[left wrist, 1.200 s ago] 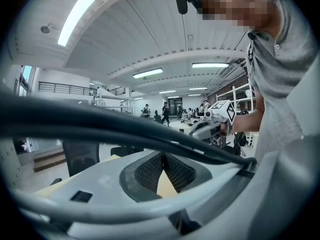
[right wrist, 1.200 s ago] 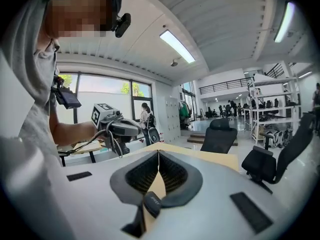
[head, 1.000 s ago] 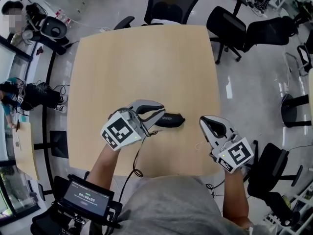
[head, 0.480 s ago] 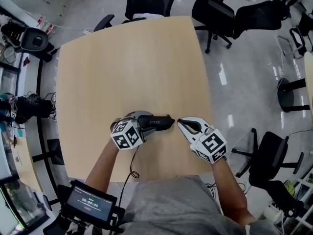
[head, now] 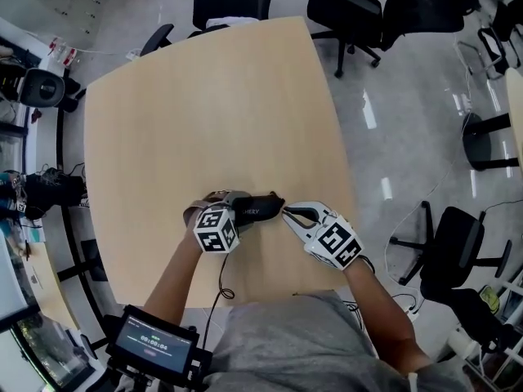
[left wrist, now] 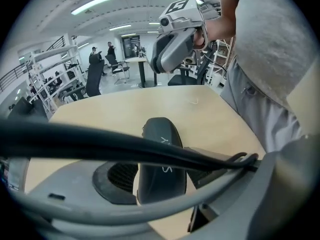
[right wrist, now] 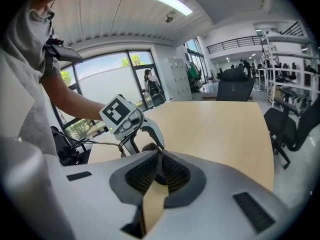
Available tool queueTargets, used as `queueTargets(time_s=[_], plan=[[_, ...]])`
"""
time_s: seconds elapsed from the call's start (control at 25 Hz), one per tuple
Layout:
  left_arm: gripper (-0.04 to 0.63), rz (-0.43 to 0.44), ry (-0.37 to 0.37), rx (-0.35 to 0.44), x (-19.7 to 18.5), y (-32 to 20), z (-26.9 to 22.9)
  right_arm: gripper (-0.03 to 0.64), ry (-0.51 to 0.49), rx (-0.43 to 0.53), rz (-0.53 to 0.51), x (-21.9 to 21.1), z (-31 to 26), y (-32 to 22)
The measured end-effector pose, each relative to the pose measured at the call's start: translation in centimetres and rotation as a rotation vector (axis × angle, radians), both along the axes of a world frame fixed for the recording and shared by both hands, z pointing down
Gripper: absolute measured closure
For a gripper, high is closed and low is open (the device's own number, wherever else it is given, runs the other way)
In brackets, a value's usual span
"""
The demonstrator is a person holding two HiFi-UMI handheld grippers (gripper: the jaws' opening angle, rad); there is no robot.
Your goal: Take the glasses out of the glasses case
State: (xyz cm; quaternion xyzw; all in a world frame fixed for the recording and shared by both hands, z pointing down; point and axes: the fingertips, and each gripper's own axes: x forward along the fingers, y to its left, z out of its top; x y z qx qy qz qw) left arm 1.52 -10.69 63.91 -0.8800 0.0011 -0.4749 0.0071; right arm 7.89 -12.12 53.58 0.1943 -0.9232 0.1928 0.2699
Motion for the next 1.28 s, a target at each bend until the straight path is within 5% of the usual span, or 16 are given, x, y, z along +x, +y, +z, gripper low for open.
queueTargets(time_s=[0.48, 0.76, 1.08, 1.2, 1.28], plan=[[0.328, -0.057, 0.068, -0.082, 1.4, -1.1, 1.9, 0.607, 0.144, 0.008, -0.172, -0.8, 6.8, 2.7], [0.328, -0.188, 0.215, -0.281, 0.9, -1.7, 0.9, 0.606, 0.31, 0.121, -0.315, -2.3, 9.6, 3.4], [0.33, -0.373, 0.377, -0.463, 0.3, -2.6, 0.0, 0.606, 0.361, 0.199, -0.339, -3.4, 11.0, 3.1], [0.404, -0.456, 0.466, -0.537, -0.2, -3.5, -0.7, 0.606, 0.377, 0.19, -0.338, -3.2, 11.9, 3.3], [0.569, -0.465, 0.514, -0.546, -0.3, -3.8, -1.4, 0.606, 0.371, 0.178, -0.329, -3.1, 12.2, 3.5]])
